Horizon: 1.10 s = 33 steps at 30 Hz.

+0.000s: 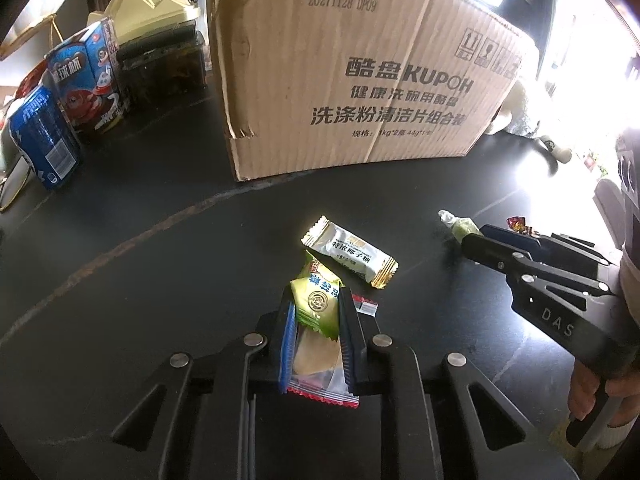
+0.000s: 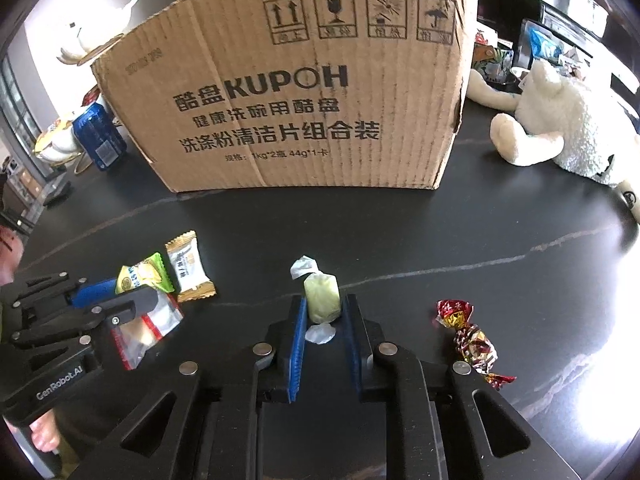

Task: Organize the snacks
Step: 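Grasp the yellow-green packet with the left tool while the right tool grasps the green candy, then carry the yellow-green packet and green candy over the cardboard box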

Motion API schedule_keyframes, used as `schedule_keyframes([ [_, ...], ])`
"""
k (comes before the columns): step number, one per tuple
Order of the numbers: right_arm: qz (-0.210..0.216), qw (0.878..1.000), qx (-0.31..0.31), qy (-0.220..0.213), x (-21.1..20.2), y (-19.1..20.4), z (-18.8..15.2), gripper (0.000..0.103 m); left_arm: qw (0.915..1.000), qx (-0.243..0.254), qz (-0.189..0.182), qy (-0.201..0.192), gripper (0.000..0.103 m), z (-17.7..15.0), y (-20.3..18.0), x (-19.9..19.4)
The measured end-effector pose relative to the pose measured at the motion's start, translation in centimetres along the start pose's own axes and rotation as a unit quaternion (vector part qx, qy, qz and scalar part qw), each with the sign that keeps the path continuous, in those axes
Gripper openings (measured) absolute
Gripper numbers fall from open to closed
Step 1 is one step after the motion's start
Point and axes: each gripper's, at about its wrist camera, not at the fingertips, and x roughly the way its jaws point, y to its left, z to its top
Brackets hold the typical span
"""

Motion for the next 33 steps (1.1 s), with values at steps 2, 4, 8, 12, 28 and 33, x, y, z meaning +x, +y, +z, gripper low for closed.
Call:
schedule_keyframes([
  [2,0.001,1.0,0.0,-0.002,-0.2,0.2,0.0,0.02,1.0,0.0,-0.002,-0.003,0.02,0.0,0.0,-0.3],
  [4,0.005,1.0,0.0,-0.007,-0.7,0.5,-0.1,0.02,1.0,-0.002,-0.003,-0.007,0.019,0.0,-0.1,-0.6],
  [8,0.008,1.0,-0.003,-0.017,-1.9,1.3,-0.2,0.02,0.9998,-0.005,-0.008,-0.015,0.019,0.1,-0.1,-1.7],
  [12,0.01,1.0,-0.003,-0.029,-3.2,1.8,-0.2,0.02,0.9996,-0.004,-0.01,-0.027,0.019,0.1,-0.3,-2.9],
  [28,0.022,0.996,-0.005,-0.091,-9.6,2.9,0.2,0.02,0.9957,0.01,-0.017,-0.091,0.019,0.7,-1.7,-9.1],
  [33,0.022,0.994,-0.004,-0.111,-11.3,3.0,1.0,0.02,0.9937,0.017,-0.014,-0.109,0.019,1.4,-2.2,-10.6],
])
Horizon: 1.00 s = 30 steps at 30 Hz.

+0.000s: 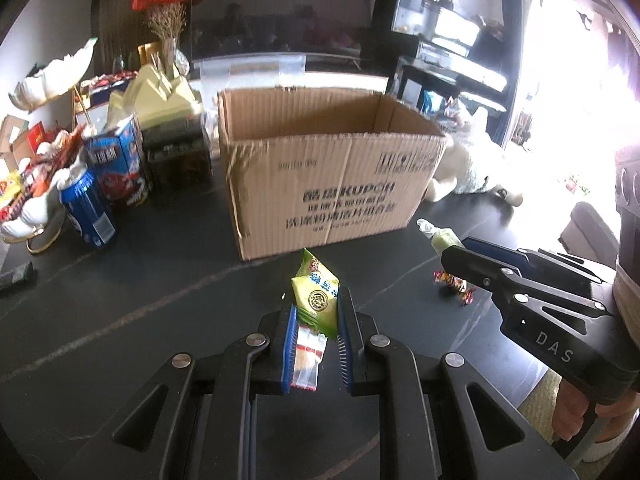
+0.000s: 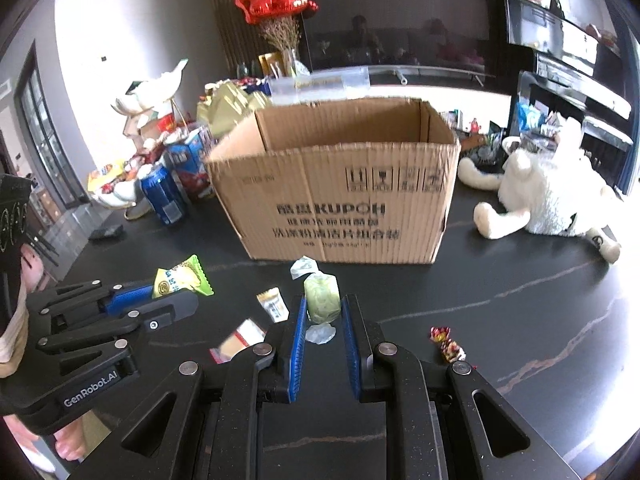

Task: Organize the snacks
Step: 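Carry the yellow-green packet and green candy over the cardboard box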

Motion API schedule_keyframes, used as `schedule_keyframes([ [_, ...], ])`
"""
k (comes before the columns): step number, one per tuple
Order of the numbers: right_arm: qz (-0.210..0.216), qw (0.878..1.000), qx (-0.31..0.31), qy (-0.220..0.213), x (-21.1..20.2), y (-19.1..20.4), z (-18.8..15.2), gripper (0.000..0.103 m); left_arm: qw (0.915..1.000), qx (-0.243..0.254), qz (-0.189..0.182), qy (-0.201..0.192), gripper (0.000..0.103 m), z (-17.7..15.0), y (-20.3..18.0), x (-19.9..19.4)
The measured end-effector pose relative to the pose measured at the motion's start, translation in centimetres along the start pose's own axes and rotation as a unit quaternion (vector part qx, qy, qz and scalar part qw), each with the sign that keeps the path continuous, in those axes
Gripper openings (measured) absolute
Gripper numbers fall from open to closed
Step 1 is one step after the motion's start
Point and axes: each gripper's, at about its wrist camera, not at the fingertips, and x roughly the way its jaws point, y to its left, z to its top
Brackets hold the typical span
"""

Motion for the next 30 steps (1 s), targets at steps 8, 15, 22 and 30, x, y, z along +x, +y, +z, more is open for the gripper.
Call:
schedule_keyframes([
  [8,0.002,0.999,0.0,-0.033,-2.0,0.3,2.2,0.02,0.9993,0.01,0.0,-0.037,0.019,2.5,-0.5,-2.3],
  [15,0.005,0.999,-0.004,-0.054,-3.2,0.4,4.3,0.02,0.998,0.018,-0.001,-0.061,0.019,4.7,-1.0,-3.8],
  [22,0.004,0.998,-0.009,-0.062,-3.9,-0.2,6.7,0.02,0.9962,0.027,-0.002,-0.082,0.019,7.3,-1.5,-4.9],
  [30,0.0,0.997,-0.021,-0.071,-4.2,-0.3,9.4,0.02,0.9957,0.027,-0.006,-0.088,0.018,9.8,-1.5,-4.8],
])
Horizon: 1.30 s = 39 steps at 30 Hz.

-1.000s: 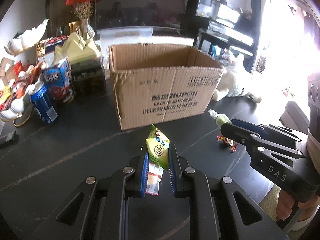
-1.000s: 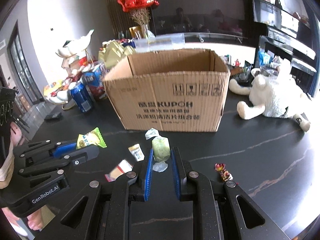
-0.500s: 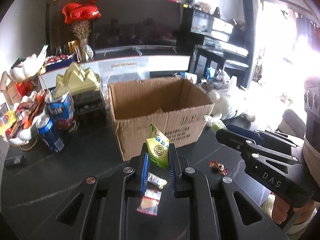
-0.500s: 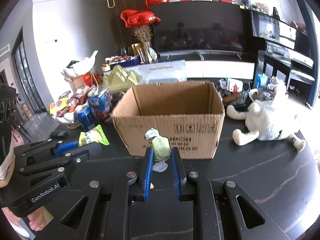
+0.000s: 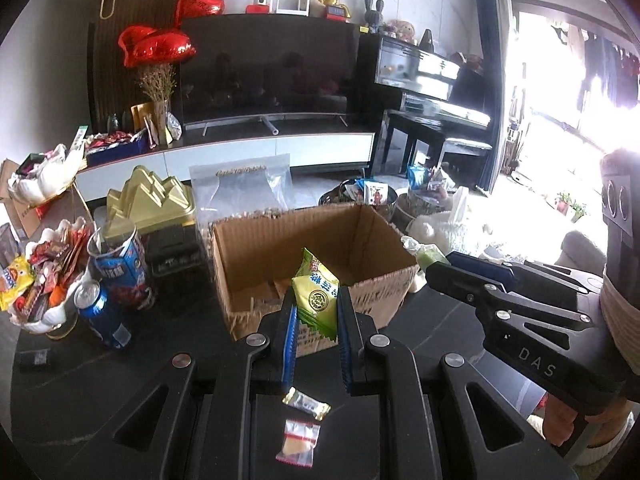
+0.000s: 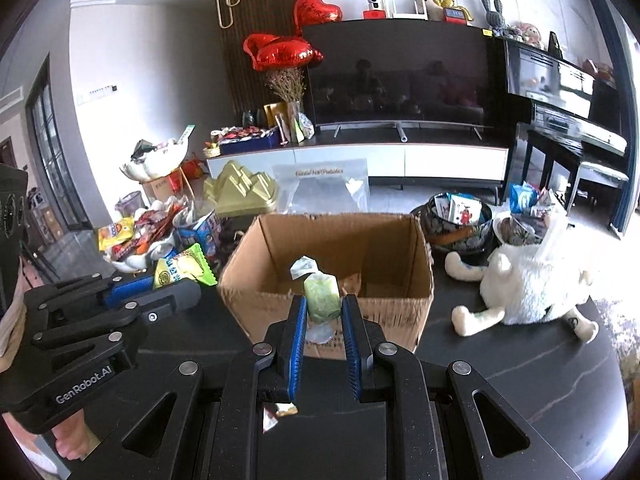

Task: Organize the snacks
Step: 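Carry the yellow-green packet and green candy over the cardboard box, then open both tools to drop the packet and green candy into the box, then move both tools back toward the remaining snacks on the table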

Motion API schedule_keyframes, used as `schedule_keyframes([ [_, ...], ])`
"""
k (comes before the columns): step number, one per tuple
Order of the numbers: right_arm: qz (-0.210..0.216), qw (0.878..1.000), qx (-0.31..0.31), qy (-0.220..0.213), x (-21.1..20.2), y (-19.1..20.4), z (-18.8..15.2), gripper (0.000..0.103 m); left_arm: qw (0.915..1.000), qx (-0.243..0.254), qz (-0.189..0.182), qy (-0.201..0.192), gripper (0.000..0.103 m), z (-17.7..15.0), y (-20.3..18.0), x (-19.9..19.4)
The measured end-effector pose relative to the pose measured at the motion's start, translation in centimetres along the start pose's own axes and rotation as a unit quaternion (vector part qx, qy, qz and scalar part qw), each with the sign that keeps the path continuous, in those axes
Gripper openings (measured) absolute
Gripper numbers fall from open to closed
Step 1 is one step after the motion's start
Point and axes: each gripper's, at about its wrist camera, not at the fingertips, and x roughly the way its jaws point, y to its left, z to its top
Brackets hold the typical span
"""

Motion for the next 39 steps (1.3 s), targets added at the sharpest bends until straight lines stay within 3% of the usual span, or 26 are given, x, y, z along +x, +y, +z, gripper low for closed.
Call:
schedule_keyframes([
  [23,-0.003,0.999,-0.016,0.034,7.6,-2.7,4.1,0.02,0.9992,-0.003,0.008,0.039,0.019,4.5,1.7,8.4],
  [25,-0.004,0.999,-0.013,0.035,8.4,-3.0,4.2,0.02,0.9989,-0.005,0.01,0.045,0.021,4.7,1.9,9.3],
  [26,-0.006,0.999,-0.011,0.033,8.6,-3.1,4.3,0.02,0.9988,-0.005,0.014,0.046,0.029,4.8,2.0,9.7],
  [27,-0.008,0.999,-0.011,0.034,8.9,-3.3,4.4,0.021,0.9987,-0.002,0.02,0.048,0.042,4.8,2.1,10.0],
  [29,-0.018,0.999,-0.007,0.036,9.3,-3.5,4.3,0.045,0.9982,-0.005,0.039,0.046,0.053,4.7,2.3,10.1],
  [30,-0.023,0.999,-0.006,0.033,9.2,-3.6,4.2,0.05,0.9981,-0.006,0.042,0.045,0.053,4.7,2.3,10.1],
  [39,-0.028,0.999,-0.006,0.036,7.7,-3.7,2.3,0.051,0.9983,-0.004,0.036,0.046,0.053,3.1,1.4,8.2],
])
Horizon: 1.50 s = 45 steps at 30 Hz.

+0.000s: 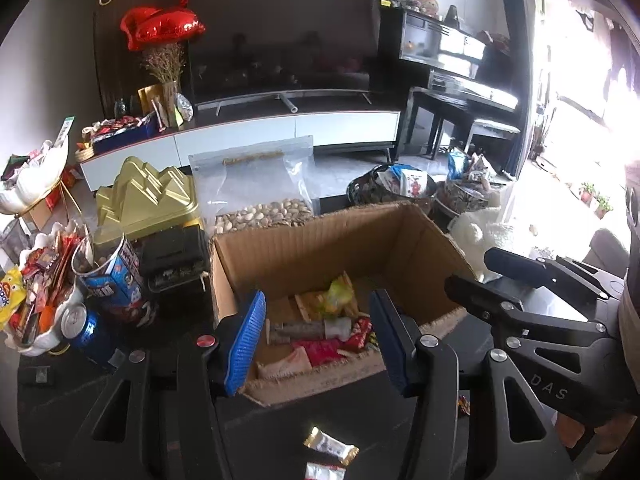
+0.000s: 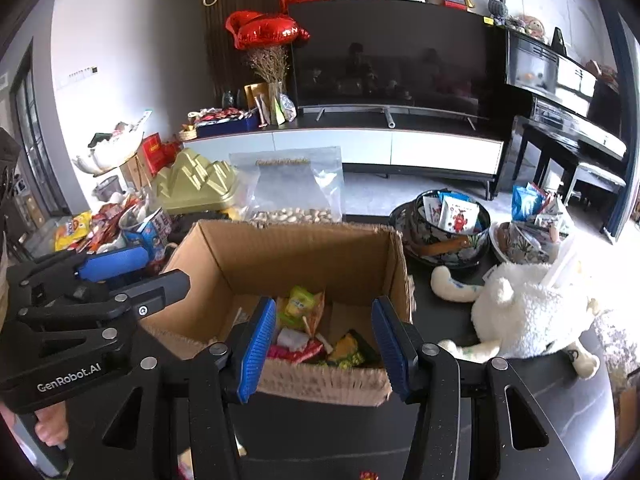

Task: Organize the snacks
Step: 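Move both tools back toward the remaining snacks on the table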

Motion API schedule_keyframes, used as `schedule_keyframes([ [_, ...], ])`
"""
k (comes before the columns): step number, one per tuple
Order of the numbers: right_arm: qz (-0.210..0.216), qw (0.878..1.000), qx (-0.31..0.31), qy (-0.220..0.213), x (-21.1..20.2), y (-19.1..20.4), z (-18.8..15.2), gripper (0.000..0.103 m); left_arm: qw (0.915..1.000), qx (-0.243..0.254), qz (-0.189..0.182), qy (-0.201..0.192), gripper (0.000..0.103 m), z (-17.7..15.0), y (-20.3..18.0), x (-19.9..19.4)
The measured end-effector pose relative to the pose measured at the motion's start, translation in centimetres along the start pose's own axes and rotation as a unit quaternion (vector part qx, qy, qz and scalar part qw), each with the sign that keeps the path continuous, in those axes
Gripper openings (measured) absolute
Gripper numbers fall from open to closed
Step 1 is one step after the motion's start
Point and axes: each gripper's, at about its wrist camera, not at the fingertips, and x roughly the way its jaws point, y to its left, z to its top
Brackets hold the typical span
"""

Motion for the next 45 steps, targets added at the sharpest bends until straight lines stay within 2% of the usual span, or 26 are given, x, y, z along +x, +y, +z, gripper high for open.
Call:
schedule_keyframes([
  [5,-0.004,1.0,0.01,0.004,-1.2,-0.4,-1.3,0.054,1.0,0.001,-0.004,-0.007,0.053,-1.3,-0.7,-1.8],
  [16,-0.019,1.0,0.015,0.004,-4.2,-1.2,-5.1,0.054,0.9996,0.009,0.013,-0.022,0.056,-5.3,-2.7,-5.0],
  [18,-0.024,1.0,0.018,0.005,-4.7,-1.2,-5.5,0.055,0.9996,0.008,0.012,-0.024,0.059,-5.7,-2.9,-5.5],
  [20,-0.029,0.999,0.018,0.001,-5.4,-1.3,-6.1,0.061,0.9993,0.01,0.019,-0.029,0.061,-6.2,-3.2,-6.2],
  [25,-0.046,0.999,0.019,-0.006,-6.7,-1.3,-7.4,0.062,0.9987,0.007,0.034,-0.039,0.073,-7.8,-3.4,-7.5],
  [28,-0.054,0.998,0.017,-0.012,-7.4,-1.1,-8.3,0.062,0.9979,0.006,0.047,-0.043,0.075,-9.2,-3.6,-8.1],
  [31,-0.06,0.998,0.01,-0.015,-7.8,-0.7,-9.2,0.067,0.998,-0.001,0.051,-0.038,0.078,-10.2,-3.4,-8.4],
  [35,-0.071,0.997,0.005,-0.016,-8.0,-0.4,-10.1,0.067,0.9982,-0.013,0.054,-0.022,0.08,-11.7,-3.0,-8.1],
  [40,-0.079,0.996,0.032,0.002,-6.9,-0.9,-11.5,0.067,0.9971,-0.02,0.074,-0.005,0.08,-13.4,-2.7,-7.2],
  [43,-0.088,0.996,0.027,0.017,-6.1,-0.9,-12.5,0.067,0.9959,-0.016,0.089,0.006,0.08,-14.3,-2.6,-6.3],
  [45,-0.09,0.995,0.03,0.026,-5.6,-1.1,-13.1,0.067,0.9963,-0.018,0.082,0.016,0.08,-14.9,-2.5,-5.7],
])
